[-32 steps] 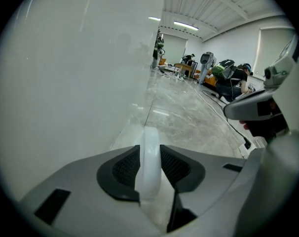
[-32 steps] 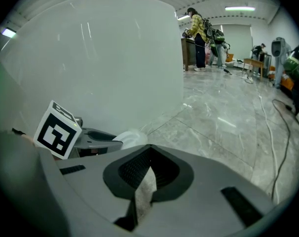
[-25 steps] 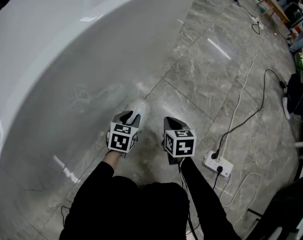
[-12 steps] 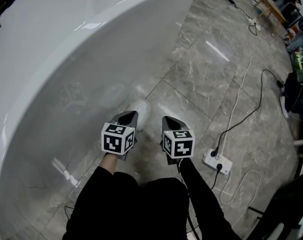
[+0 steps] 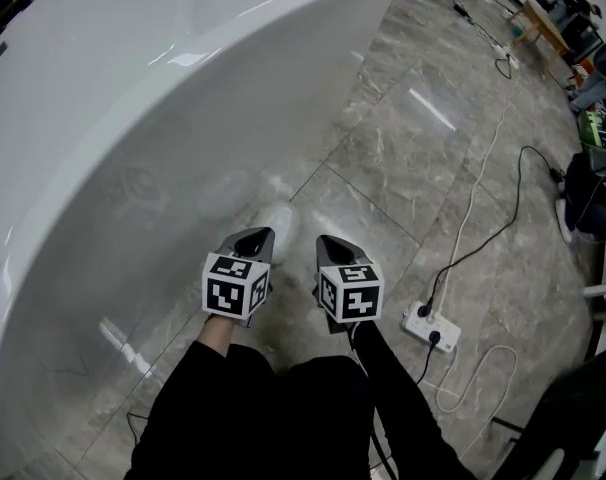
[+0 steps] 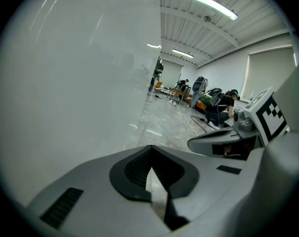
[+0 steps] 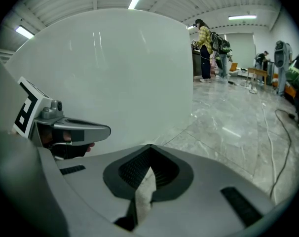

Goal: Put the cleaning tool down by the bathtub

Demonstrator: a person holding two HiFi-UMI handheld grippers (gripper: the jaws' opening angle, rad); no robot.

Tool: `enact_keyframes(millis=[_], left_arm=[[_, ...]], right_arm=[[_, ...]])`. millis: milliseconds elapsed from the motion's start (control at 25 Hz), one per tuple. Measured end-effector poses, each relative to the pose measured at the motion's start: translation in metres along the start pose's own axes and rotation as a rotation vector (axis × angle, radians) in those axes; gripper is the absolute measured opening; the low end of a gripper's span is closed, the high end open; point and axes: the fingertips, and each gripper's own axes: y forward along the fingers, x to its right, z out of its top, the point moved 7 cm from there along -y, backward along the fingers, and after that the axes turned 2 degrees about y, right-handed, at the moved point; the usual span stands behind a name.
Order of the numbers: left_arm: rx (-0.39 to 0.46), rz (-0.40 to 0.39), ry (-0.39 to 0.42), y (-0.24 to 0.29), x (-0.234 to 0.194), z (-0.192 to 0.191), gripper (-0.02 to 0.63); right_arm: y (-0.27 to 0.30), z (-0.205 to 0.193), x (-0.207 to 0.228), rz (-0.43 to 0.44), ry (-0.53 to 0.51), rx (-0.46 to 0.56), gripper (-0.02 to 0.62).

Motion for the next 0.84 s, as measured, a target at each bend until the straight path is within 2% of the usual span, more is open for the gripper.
enact_keyframes(millis=[240, 640, 840], left_arm=[[-0.023, 0.006, 0.01, 0.003, -0.001, -0.009, 0.008], [-0.051, -0.002, 0.057, 0.005, 0.007, -0.014, 0.008], [-0.05, 0.013, 0.05, 0.006, 0.001, -0.013, 0.008]], right_arm=[[0.001, -0.001, -0.007, 0.004, -0.044, -0.011, 0.0], [-0.002, -0.008, -0.007, 0.0, -0.031, -0.027, 0.0], [0.001, -0.007, -0.009, 0.006, -0.036, -0.031, 0.0]])
